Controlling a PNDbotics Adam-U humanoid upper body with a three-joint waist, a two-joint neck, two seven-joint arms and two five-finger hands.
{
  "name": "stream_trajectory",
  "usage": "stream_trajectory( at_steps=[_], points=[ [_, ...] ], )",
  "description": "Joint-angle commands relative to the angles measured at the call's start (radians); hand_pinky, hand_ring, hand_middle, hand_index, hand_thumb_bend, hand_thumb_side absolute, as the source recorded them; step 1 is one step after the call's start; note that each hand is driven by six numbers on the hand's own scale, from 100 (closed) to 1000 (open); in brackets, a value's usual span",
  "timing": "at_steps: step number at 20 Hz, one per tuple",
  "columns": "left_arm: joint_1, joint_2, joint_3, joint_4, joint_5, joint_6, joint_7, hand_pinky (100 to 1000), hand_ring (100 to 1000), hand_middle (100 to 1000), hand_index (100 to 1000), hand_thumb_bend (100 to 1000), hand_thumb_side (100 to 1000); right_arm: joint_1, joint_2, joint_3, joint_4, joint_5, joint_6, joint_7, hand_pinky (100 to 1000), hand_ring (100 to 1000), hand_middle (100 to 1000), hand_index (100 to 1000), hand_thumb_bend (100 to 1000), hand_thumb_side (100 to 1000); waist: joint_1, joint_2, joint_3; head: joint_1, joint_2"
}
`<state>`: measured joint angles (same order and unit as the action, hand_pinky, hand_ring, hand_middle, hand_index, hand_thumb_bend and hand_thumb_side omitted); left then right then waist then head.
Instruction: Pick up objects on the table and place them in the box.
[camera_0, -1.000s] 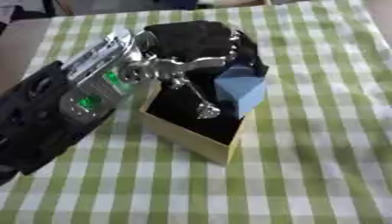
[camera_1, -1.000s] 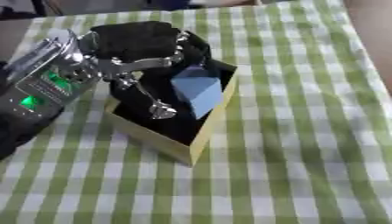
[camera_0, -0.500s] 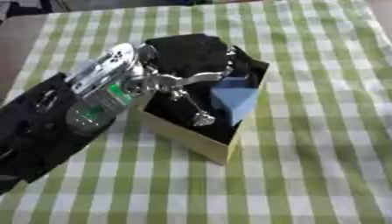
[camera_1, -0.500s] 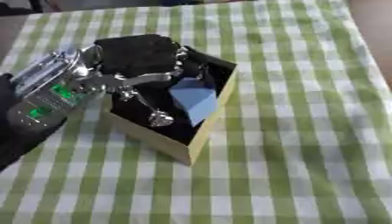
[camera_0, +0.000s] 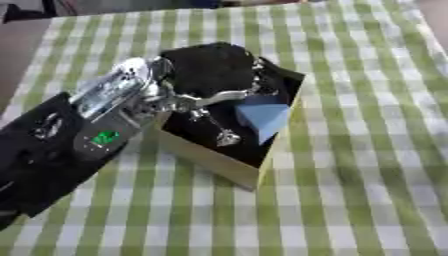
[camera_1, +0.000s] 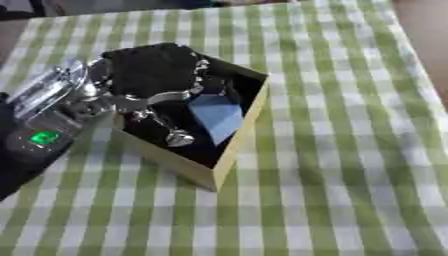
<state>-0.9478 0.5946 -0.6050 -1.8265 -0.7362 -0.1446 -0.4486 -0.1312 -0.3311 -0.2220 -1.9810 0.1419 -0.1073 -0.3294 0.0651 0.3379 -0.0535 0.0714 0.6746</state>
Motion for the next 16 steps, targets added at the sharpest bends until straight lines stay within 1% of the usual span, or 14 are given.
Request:
stream_trajectory(
  at_steps=[1, 4, 7, 11, 16],
  points=[
    [0.004, 0.056, 0.036, -0.048, -0.032, -0.002, 0.002, 579, 465, 385, 496, 230, 100, -0.002, -0.014, -0.009, -0.019, 0.007, 0.002, -0.003, 681, 715, 667, 849, 100, 1000, -0.006, -0.016, 0.002, -0.009, -0.018],
    [0.03, 0.076, 0.056, -0.034, -0.045, 0.009, 0.017, 578, 464, 385, 494, 226, 100, -0.006, -0.013, -0.009, -0.019, 0.008, 0.002, -0.004, 681, 715, 666, 849, 100, 1000, -0.003, -0.01, 0.0, -0.02, -0.018],
    [0.041, 0.073, 0.069, 0.005, -0.064, 0.016, 0.042, 576, 463, 384, 493, 222, 100, -0.009, -0.011, -0.008, -0.019, 0.008, 0.002, -0.003, 681, 715, 667, 849, 100, 1000, -0.004, -0.001, -0.005, -0.027, -0.026],
    [0.04, 0.05, 0.065, 0.062, -0.095, 0.003, 0.059, 576, 465, 385, 495, 226, 100, -0.014, -0.008, -0.006, -0.019, 0.008, 0.002, -0.001, 681, 716, 667, 849, 100, 1000, -0.006, 0.012, -0.013, -0.026, -0.044],
    [0.038, 0.025, 0.044, 0.13, -0.134, -0.027, 0.059, 579, 472, 395, 508, 241, 100, -0.018, -0.004, -0.005, -0.019, 0.006, 0.001, 0.002, 681, 716, 667, 849, 100, 1000, -0.006, 0.027, -0.02, -0.021, -0.06]
  ],
)
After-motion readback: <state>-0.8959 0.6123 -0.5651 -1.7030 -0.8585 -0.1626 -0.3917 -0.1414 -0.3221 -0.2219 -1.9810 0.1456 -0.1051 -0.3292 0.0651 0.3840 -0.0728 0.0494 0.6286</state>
